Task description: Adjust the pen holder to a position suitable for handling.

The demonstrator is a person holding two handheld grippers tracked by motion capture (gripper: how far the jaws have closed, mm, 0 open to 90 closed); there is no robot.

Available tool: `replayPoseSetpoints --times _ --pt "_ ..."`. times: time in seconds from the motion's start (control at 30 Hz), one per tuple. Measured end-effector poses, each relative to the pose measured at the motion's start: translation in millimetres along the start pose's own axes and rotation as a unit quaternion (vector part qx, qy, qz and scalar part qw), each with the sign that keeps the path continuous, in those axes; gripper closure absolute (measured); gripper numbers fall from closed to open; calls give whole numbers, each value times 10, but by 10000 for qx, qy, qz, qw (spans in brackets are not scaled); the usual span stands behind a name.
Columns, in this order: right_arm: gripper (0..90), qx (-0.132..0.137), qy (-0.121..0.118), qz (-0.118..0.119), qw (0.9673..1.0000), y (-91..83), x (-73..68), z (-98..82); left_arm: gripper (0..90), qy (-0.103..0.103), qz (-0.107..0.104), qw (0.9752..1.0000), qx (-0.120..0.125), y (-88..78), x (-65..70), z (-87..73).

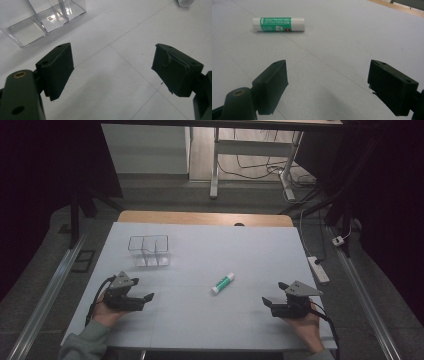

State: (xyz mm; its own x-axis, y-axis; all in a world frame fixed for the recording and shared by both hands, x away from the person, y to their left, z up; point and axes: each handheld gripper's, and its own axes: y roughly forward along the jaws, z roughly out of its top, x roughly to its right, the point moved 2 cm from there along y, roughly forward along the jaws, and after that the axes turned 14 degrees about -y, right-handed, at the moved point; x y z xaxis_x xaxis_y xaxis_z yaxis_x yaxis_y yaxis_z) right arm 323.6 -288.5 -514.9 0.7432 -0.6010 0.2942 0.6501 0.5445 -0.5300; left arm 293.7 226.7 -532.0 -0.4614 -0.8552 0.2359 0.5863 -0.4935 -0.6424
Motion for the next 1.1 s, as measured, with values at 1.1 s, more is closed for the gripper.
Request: replayPoseSetpoints --times 1.1 --pt "182 103 60 4 9999 18 47 10 201 -262 278 9989 272 -44 -152 355"
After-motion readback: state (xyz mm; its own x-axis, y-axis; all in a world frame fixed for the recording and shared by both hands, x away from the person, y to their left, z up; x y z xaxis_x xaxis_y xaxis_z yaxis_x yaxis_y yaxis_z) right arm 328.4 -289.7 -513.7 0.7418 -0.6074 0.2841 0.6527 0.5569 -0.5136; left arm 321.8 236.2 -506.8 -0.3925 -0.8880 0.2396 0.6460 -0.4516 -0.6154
